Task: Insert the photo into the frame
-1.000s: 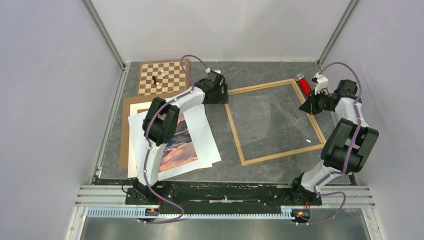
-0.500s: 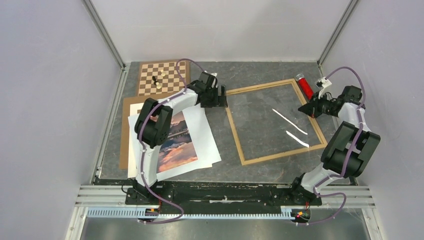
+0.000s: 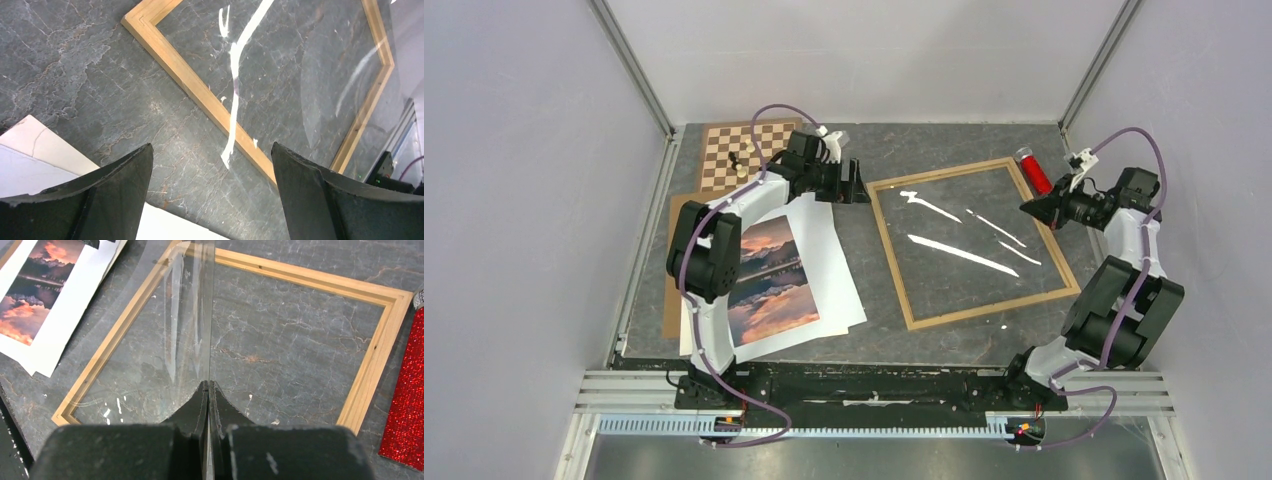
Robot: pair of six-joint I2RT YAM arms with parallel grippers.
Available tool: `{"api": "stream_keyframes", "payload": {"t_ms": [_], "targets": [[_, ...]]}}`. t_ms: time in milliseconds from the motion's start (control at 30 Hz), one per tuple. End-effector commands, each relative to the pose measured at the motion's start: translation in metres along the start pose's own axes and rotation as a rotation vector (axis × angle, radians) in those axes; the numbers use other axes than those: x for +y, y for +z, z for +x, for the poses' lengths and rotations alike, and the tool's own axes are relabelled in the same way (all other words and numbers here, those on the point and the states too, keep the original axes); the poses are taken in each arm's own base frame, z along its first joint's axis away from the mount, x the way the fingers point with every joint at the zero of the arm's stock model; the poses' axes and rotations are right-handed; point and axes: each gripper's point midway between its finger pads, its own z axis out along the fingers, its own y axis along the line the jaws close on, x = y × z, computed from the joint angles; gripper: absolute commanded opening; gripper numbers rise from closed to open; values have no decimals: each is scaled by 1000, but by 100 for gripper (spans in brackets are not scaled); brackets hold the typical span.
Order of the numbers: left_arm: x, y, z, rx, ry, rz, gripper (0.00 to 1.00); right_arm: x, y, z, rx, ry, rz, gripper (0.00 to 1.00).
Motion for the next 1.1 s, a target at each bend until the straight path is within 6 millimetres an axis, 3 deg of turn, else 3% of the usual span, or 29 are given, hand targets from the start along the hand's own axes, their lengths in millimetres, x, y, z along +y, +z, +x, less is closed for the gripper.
{"api": "stream_keyframes", "payload": {"t_ms": [0, 200, 567, 833, 1067], "targets": [[-20, -13, -5, -26, 143, 142, 94, 12, -10, -39, -110, -68, -39, 0], [-22, -6, 11, -45, 200, 231, 94, 25, -14, -52, -155, -73, -83, 0], [-17, 15, 15, -52, 204, 283, 94, 48, -22, -70, -194, -102, -113, 0], [-22, 17, 24, -99, 203, 341, 94, 64, -30, -90, -221, -117, -136, 0], [-27, 18, 28, -125, 194, 379, 94, 67, -34, -99, -217, -108, -116, 0]]}}
